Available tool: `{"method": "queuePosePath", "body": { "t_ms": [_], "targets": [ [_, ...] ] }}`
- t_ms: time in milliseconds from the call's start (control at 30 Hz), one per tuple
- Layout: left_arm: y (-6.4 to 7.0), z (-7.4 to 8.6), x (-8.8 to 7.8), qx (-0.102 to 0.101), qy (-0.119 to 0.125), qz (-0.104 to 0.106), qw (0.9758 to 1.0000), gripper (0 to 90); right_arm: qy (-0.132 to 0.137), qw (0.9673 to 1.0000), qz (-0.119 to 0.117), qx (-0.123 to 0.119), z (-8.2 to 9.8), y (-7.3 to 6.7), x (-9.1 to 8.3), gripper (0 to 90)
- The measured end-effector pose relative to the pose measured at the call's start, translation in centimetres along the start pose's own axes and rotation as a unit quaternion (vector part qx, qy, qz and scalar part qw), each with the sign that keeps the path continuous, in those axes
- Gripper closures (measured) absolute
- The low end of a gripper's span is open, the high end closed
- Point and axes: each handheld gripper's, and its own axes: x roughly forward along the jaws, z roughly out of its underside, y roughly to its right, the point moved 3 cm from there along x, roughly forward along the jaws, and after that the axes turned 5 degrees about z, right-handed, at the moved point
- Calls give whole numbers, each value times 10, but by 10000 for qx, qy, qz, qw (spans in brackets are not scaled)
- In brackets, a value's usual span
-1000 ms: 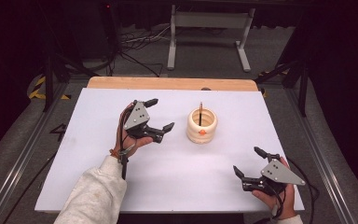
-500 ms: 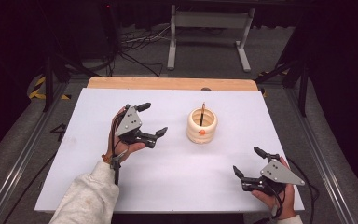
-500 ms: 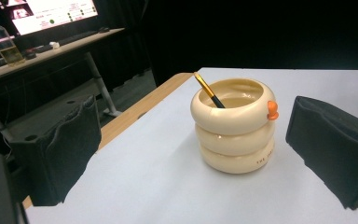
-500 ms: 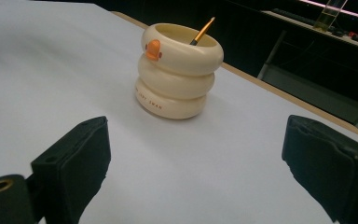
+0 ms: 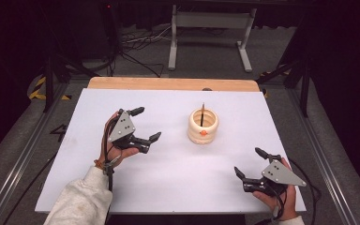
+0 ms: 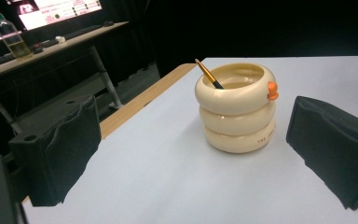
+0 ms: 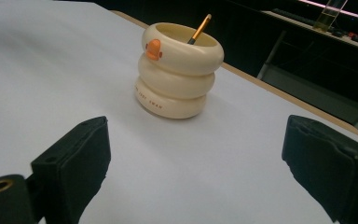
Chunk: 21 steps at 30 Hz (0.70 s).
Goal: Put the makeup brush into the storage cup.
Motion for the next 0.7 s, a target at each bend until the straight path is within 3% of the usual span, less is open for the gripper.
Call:
{"method": "queuePosePath", "body": {
  "t_ms": [700],
  "targets": [
    [5, 13, -31, 122, -191, -107, 9997, 35, 50, 10000, 22, 10, -2, 0, -1, 80]
  ]
}}
